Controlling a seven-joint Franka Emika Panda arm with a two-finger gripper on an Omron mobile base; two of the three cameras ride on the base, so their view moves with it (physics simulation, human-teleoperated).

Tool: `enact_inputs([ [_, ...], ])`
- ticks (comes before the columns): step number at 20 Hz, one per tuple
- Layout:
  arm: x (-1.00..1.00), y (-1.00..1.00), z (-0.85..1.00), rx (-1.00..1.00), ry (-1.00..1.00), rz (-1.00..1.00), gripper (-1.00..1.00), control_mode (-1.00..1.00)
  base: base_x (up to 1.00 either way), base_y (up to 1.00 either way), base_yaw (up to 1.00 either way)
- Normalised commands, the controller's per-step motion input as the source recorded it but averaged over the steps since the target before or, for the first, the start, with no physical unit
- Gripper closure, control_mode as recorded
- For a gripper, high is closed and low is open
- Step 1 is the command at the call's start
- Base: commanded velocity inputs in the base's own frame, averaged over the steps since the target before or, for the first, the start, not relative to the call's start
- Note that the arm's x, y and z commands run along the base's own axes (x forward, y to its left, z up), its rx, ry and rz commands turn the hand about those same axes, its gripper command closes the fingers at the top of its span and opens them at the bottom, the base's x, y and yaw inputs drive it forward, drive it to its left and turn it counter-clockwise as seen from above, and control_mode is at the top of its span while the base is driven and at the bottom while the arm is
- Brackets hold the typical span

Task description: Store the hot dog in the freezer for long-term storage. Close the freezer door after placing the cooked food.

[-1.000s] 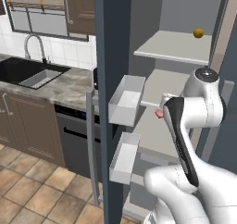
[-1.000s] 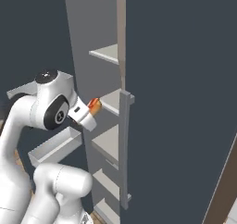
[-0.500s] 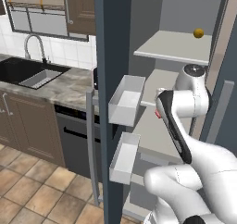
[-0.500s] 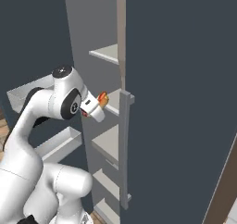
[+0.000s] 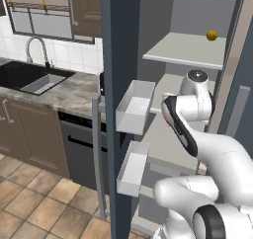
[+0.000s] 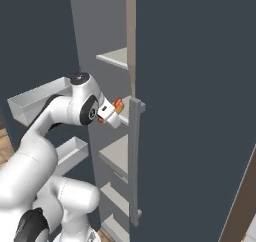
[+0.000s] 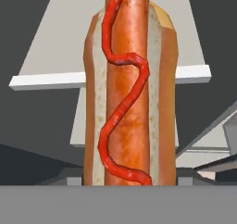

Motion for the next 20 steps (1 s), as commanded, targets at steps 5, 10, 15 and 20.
enact_inputs([
  [5, 0.53, 0.00, -0.17, -0.03, 0.01, -0.01, 1.00, -1.00, 0.00, 0.00, 0.00],
  [10, 0.48, -0.18, -0.18, -0.02, 0.05, -0.02, 1.00, -1.00, 0.00, 0.00, 0.00],
  [15, 0.48, -0.14, -0.03, 0.00, 0.05, 0.00, 1.00, -1.00, 0.00, 0.00, 0.00],
  [20, 0.47, -0.05, 0.00, 0.00, 0.03, 0.00, 1.00, -1.00, 0.00, 0.00, 0.00],
])
